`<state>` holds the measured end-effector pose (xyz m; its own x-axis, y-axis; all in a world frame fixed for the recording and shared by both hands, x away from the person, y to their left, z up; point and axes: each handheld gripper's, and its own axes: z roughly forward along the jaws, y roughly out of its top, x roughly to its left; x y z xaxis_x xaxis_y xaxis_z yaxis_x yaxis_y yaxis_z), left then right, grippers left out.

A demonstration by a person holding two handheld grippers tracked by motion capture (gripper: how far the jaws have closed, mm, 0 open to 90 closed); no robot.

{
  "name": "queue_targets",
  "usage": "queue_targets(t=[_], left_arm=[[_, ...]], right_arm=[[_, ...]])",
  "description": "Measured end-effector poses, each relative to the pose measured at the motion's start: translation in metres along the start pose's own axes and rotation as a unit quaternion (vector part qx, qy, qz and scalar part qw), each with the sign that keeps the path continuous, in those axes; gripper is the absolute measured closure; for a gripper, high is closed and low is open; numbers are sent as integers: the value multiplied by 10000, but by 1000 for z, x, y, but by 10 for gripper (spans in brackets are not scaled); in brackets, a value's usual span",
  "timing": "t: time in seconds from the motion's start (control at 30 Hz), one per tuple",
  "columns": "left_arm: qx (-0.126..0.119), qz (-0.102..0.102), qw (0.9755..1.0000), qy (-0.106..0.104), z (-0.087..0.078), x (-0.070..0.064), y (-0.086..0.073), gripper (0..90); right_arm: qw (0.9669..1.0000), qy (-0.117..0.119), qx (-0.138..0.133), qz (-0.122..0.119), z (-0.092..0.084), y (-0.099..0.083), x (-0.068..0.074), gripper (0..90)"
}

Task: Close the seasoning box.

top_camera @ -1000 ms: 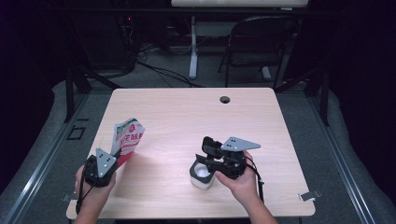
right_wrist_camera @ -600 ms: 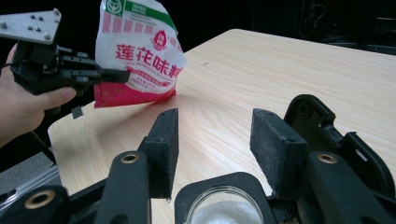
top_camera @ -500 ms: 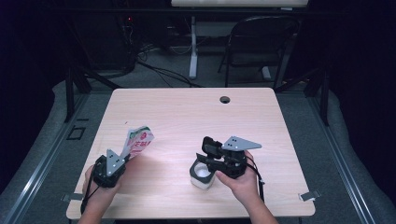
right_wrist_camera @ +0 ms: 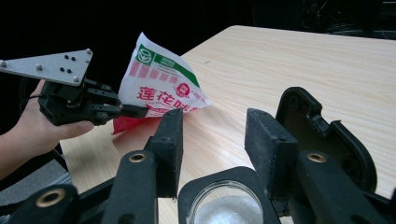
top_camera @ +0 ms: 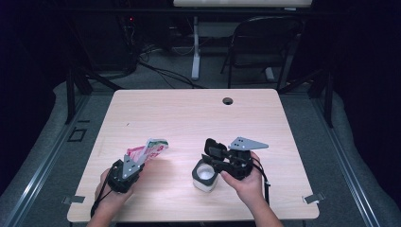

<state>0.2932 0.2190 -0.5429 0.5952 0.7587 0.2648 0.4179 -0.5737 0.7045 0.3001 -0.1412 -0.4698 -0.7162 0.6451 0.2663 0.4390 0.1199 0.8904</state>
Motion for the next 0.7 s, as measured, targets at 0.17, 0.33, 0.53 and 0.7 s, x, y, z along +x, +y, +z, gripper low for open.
queue_targets(t=[0.17,0.33,0.53,0.7], left_arm=[[37,-6,10000,-48,4,-2,-2,867],[8,-80,9999,-137,4,-1,-2,834],[-323,-228,9984,-392,1,-1,-1,567],[-453,-129,9967,-655,0,-5,0,414]], right_arm=[[10000,39,-12,22,0,0,0,587],[10000,28,-1,18,-1,0,0,587],[10000,1,-52,74,-3,1,-2,575],[9999,-17,-79,87,-4,2,-3,564]])
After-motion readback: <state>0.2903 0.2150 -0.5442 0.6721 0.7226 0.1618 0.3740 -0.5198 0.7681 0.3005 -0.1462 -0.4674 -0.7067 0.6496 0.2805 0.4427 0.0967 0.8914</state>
